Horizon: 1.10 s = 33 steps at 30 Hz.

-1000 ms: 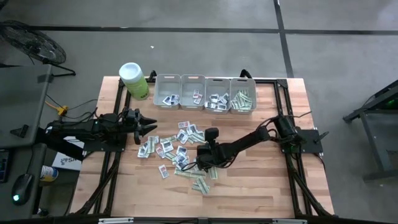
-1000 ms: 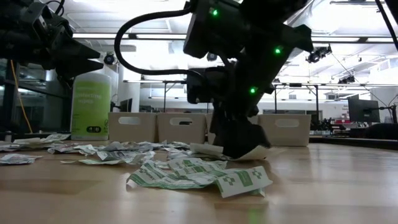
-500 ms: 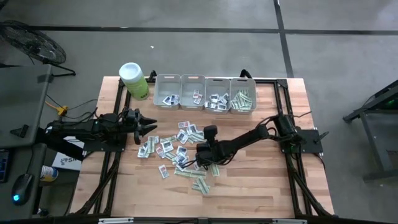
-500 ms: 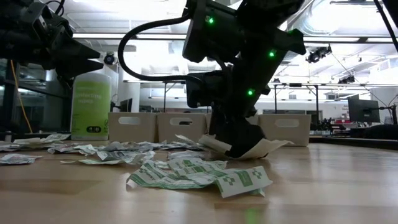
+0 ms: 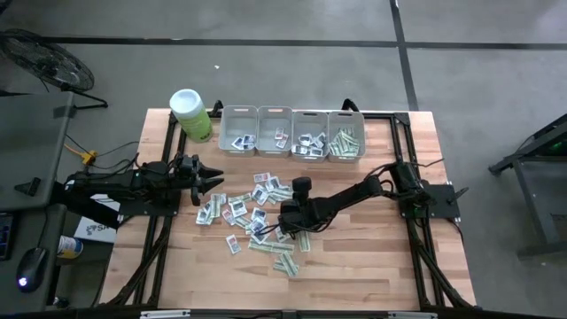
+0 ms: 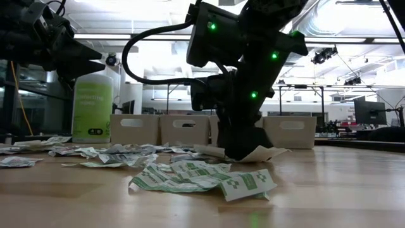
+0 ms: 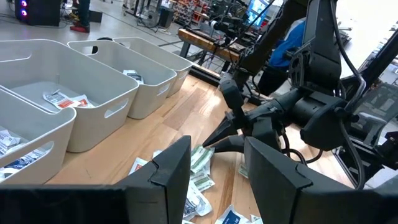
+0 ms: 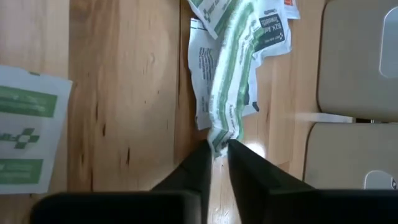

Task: Pick & Place First Aid Supplies
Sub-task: Put the bandage into the right gray bin

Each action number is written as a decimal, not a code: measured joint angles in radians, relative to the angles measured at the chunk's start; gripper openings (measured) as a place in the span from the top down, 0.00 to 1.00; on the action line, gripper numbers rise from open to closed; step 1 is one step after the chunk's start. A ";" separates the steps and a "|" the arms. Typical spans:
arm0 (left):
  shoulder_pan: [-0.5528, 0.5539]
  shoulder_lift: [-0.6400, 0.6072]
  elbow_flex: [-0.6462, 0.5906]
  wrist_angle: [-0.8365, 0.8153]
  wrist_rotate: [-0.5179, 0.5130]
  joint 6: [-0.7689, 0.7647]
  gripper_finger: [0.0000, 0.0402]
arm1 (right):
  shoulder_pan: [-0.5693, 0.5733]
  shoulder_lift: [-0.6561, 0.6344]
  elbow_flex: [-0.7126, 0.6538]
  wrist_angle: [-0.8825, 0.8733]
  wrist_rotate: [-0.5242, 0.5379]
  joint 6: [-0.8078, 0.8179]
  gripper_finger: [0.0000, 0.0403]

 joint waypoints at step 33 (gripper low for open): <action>0.000 0.000 0.000 0.000 0.000 0.000 0.63 | 0.073 -0.138 -0.003 -0.257 0.174 0.244 1.00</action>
